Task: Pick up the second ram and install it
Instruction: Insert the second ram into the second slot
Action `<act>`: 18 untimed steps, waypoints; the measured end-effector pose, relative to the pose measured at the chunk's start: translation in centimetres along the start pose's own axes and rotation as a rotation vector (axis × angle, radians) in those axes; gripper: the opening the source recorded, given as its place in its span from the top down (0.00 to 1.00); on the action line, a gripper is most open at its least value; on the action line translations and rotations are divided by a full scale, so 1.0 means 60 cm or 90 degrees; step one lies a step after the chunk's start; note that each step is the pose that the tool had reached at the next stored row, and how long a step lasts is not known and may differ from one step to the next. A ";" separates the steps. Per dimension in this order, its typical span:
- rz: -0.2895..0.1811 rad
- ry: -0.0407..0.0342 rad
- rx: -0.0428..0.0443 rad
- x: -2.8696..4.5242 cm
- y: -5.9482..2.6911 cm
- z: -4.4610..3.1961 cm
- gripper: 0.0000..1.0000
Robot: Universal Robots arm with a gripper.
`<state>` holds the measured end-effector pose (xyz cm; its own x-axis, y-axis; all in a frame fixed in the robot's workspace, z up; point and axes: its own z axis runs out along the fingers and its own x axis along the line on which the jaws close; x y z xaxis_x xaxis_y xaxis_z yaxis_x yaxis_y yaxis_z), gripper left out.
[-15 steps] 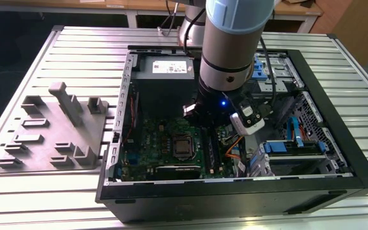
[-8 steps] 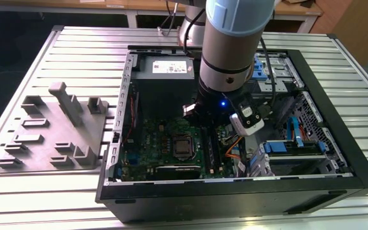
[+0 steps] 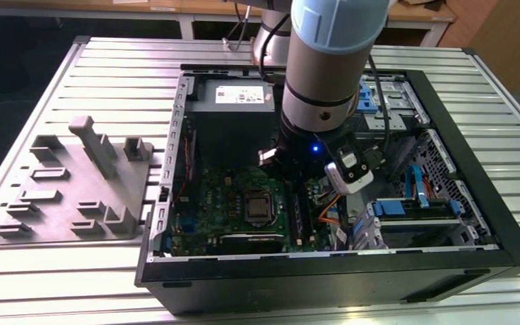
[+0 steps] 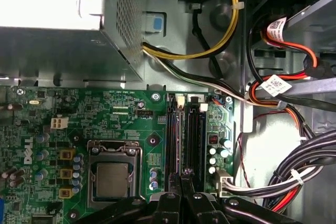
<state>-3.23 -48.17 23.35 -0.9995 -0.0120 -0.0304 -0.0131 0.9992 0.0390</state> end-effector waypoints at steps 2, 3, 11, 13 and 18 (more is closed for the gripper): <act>0.000 -0.0001 -0.0007 0.000 0.000 0.003 0.92; 0.000 0.0000 -0.0008 0.000 0.000 0.004 0.92; 0.000 0.0000 -0.0008 0.001 0.000 0.004 0.92; 0.000 0.0000 -0.0008 0.002 0.000 0.005 0.92; 0.000 0.0000 -0.0008 0.002 -0.001 0.008 0.92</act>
<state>-3.32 -48.24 22.87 -0.9995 -0.0120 -0.0305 -0.0132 0.9991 0.0403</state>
